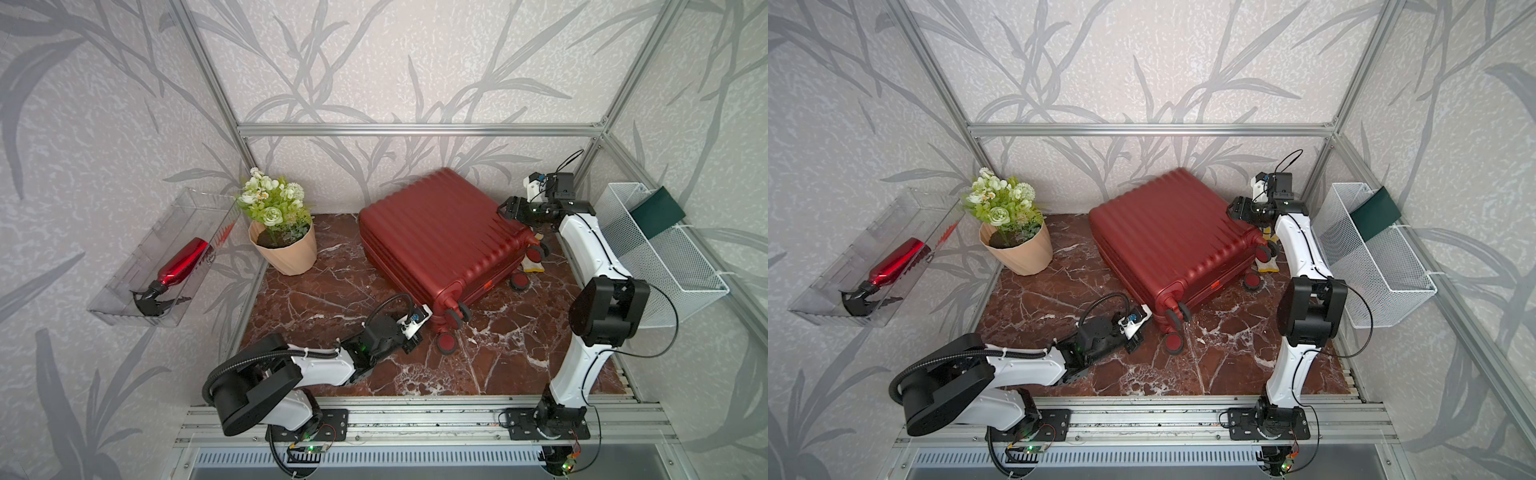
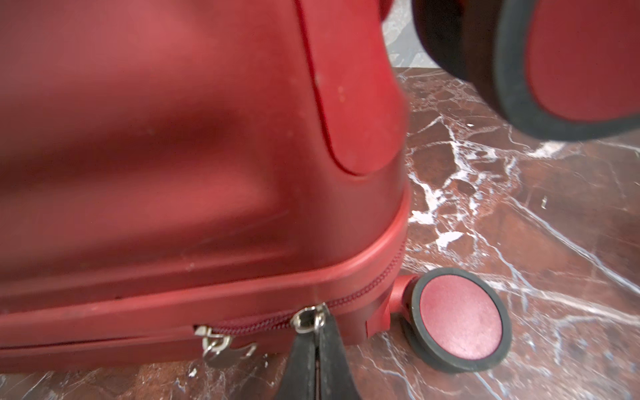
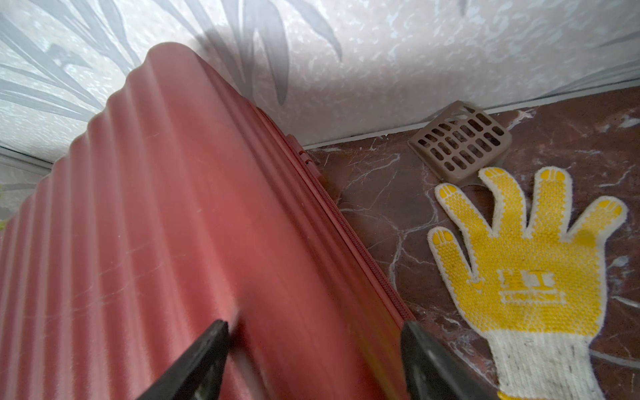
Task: Open the suitcase zippers
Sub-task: Unzip the zipper on the suitcase.
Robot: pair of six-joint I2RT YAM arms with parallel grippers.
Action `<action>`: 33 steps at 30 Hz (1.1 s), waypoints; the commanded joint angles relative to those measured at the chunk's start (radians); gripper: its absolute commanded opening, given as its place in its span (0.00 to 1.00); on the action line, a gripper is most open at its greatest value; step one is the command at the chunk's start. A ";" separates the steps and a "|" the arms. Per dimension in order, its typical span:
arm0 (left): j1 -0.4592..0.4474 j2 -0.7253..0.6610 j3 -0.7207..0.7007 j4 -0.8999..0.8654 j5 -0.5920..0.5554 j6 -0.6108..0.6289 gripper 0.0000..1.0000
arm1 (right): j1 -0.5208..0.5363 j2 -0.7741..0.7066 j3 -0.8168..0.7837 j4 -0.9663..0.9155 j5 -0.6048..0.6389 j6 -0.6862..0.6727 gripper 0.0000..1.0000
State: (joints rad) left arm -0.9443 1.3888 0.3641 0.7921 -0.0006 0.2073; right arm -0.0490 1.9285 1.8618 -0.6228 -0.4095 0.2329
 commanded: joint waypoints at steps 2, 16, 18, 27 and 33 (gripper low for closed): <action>-0.058 -0.112 0.016 -0.052 0.018 0.041 0.00 | 0.065 -0.028 -0.091 -0.188 -0.016 0.039 0.78; -0.064 -0.184 0.000 -0.116 -0.128 -0.004 0.00 | 0.377 -0.626 -0.382 -0.241 0.326 0.010 0.85; -0.062 -0.188 -0.004 -0.111 -0.139 -0.008 0.00 | 0.465 -0.730 -0.453 -0.303 0.221 0.013 0.84; -0.057 -0.163 -0.013 -0.071 -0.121 -0.017 0.00 | 0.665 -0.891 -0.733 -0.311 -0.039 0.134 0.79; -0.059 -0.199 -0.033 -0.067 -0.107 -0.018 0.00 | 0.732 -0.749 -0.665 -0.219 -0.018 0.185 0.75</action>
State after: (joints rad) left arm -1.0115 1.2301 0.3344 0.6086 -0.0956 0.1974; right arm 0.6586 1.1484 1.1465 -0.9092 -0.4068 0.3748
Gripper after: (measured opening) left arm 0.048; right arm 0.757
